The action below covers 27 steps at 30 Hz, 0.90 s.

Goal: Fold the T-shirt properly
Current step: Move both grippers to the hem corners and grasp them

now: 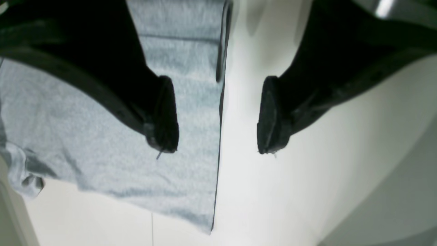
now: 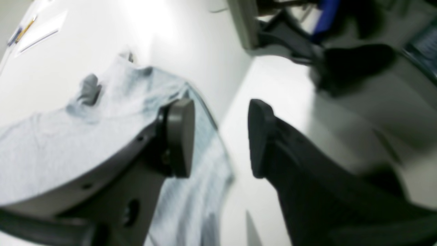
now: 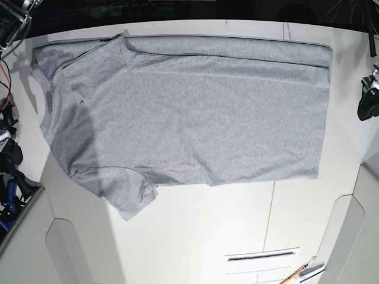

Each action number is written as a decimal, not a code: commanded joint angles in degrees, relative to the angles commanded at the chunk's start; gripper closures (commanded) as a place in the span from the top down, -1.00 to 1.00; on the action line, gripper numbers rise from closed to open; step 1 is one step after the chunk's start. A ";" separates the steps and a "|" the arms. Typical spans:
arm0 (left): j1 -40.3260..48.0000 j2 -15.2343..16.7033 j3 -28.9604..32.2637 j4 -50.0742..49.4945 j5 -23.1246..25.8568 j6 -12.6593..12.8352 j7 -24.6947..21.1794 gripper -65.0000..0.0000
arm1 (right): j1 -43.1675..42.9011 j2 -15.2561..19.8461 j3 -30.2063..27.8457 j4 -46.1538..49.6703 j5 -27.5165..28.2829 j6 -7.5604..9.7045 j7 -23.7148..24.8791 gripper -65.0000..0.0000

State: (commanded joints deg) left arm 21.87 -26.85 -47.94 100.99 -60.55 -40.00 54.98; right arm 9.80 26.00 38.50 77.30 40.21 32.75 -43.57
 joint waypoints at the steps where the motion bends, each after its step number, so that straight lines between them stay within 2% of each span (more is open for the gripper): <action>1: -0.17 0.00 0.92 -0.55 0.61 0.00 -0.55 0.22 | 1.36 -0.04 -1.73 -1.46 -0.42 0.00 1.53 -0.21; 5: -2.10 -0.07 4.20 -2.51 6.40 0.00 -4.70 0.22 | 6.58 -0.13 -5.99 -8.72 -4.11 0.02 6.82 -0.21; 6: -3.04 -0.55 5.18 -3.50 6.84 0.00 -4.85 0.22 | 8.00 -0.11 -6.78 -11.13 -5.27 0.04 7.37 -0.19; 9: -6.64 -3.04 8.70 -8.72 6.82 0.00 -4.94 0.43 | 11.26 -0.11 -8.94 -19.10 -5.95 0.04 8.79 0.08; 10: -8.13 -3.93 10.01 -10.97 6.86 0.00 -5.31 0.44 | 11.96 -0.11 -9.46 -21.90 -5.95 0.04 10.14 0.15; 15: -18.69 -7.02 16.74 -23.56 9.44 0.00 -9.27 0.44 | 14.62 -0.11 -10.03 -32.92 -7.43 0.11 15.02 0.18; 21: -31.21 -7.43 26.14 -39.80 9.40 0.00 -9.40 0.44 | 14.45 -0.15 -10.03 -35.63 -7.48 0.24 16.39 0.18; 27: -36.26 -7.41 31.89 -48.15 9.29 0.00 -9.73 0.44 | 14.29 -0.15 -10.12 -35.63 -9.11 0.24 16.37 0.18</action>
State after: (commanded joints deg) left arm -14.39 -34.26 -16.05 52.84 -51.27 -40.00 45.25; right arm 24.10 25.85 28.38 41.67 31.09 32.99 -27.20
